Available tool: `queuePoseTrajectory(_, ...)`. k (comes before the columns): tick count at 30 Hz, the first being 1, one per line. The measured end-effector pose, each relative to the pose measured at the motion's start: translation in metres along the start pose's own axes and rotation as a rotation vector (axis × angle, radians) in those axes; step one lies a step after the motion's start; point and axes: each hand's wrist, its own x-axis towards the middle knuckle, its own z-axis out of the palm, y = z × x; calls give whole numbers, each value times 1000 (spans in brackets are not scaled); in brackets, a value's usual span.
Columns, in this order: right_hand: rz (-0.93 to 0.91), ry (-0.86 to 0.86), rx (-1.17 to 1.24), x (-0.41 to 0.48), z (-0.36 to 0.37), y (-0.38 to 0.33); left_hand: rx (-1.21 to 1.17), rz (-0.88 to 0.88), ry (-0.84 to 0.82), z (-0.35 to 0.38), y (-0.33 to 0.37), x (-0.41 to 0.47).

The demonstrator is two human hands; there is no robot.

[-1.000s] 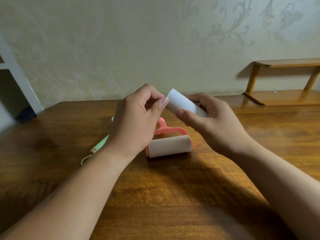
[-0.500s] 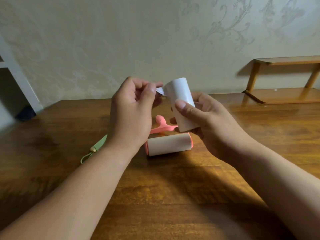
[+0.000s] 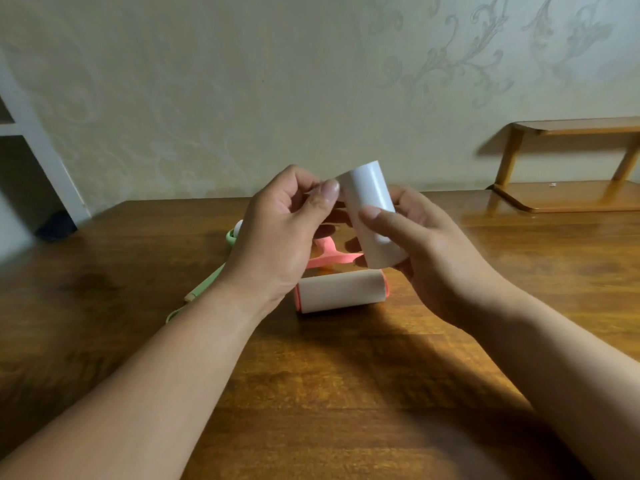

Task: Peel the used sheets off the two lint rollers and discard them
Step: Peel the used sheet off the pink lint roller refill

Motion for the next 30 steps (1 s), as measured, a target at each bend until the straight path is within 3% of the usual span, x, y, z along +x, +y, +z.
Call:
queuePoseTrajectory(8, 184, -93, 357, 0, 0, -9, -198, -65, 12, 0, 10, -2)
queuePoseTrajectory(14, 190, -176, 530, -3, 0, -15, -261, -79, 22, 0, 13, -2)
queuePoseTrajectory(24, 195, -109, 502, -2, 1, -16, -544, -161, -82, -3, 15, 0)
queuePoseTrajectory(30, 198, -129, 492, -2, 0, -16, -546, -158, -25, 0, 11, 1)
